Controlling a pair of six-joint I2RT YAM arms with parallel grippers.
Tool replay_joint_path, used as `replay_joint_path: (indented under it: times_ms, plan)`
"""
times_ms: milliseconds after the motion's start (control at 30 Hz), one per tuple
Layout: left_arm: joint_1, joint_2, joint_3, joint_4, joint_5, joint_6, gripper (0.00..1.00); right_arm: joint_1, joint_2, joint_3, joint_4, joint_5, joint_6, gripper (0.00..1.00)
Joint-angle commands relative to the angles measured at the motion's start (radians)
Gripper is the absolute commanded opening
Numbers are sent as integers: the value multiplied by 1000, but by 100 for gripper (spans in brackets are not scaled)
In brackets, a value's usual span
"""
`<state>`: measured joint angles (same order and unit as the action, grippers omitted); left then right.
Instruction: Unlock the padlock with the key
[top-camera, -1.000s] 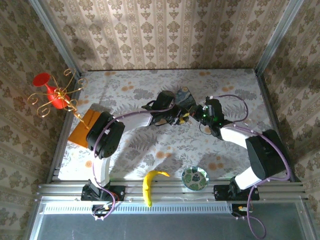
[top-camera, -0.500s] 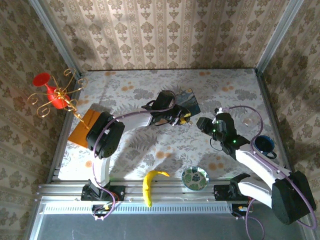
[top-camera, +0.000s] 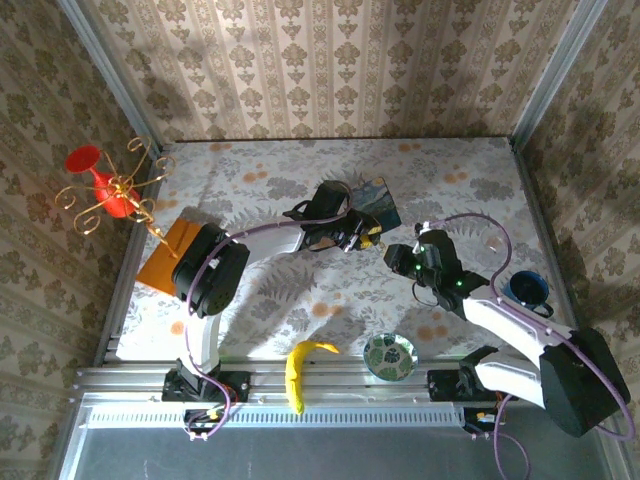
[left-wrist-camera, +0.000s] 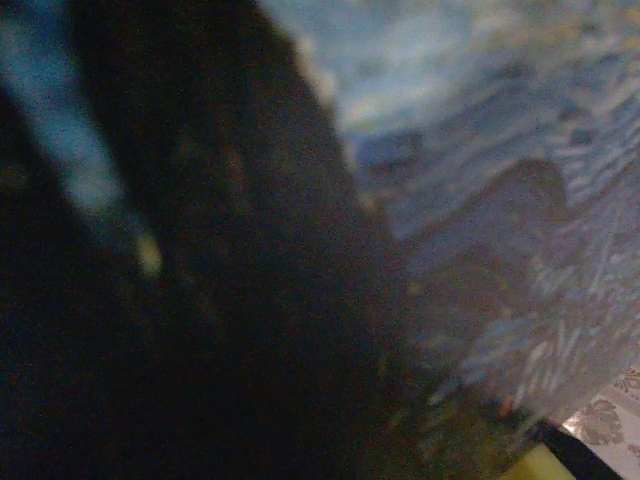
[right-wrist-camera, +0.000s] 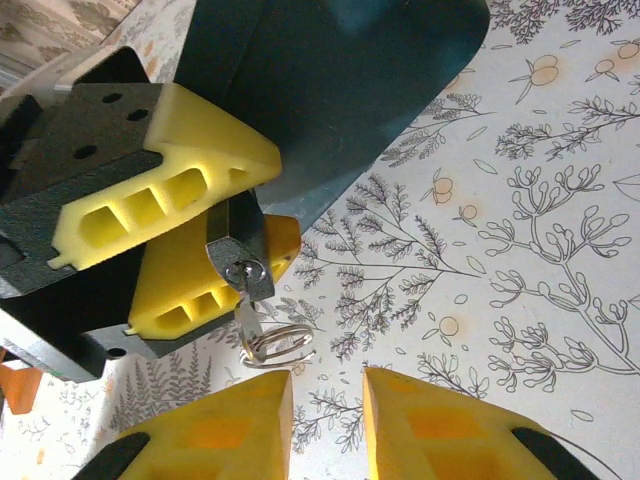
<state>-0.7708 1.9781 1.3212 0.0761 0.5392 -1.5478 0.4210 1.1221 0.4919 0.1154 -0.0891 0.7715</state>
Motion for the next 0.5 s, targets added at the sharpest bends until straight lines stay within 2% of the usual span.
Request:
replay_joint_path:
  times_ms: [0, 467]
  plan:
    - [-10, 6, -5, -24, 59, -26, 0, 8, 18, 43, 49, -6, -20, 24]
    - [-10, 15, 1, -22, 62, -28, 0, 16, -72, 21, 18, 42, -12, 25]
